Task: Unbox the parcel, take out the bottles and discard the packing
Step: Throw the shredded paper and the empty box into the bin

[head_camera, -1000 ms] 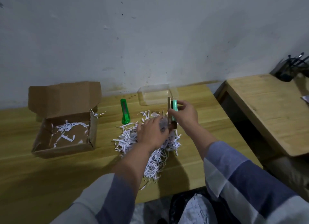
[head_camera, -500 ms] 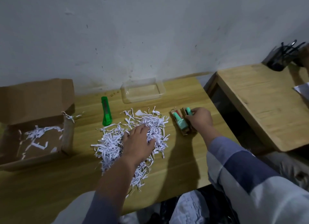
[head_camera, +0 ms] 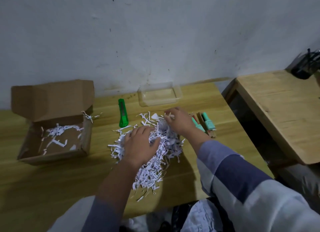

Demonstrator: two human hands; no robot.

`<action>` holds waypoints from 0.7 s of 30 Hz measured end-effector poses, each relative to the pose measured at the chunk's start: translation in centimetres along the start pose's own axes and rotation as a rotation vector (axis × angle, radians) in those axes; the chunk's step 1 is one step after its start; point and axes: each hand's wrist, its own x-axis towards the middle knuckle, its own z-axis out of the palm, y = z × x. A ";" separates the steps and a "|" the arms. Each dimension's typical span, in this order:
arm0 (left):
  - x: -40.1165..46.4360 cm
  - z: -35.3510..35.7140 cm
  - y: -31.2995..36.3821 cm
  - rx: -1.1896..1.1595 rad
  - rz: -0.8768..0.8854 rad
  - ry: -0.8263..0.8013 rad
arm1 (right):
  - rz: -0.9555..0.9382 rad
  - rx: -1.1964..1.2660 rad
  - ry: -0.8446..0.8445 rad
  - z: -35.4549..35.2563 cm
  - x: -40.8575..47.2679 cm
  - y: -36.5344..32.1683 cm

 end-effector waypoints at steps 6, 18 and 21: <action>-3.0 -0.3 -4.3 -0.028 -0.121 -0.129 | -0.041 -0.019 -0.220 3.0 -1.2 -0.5; -8.7 1.5 -8.1 0.117 0.081 -0.180 | -0.284 -0.110 -0.263 4.8 -11.0 -0.9; -8.9 2.5 -8.1 -0.018 0.052 -0.033 | -0.326 -0.122 -0.149 6.8 -12.1 -1.0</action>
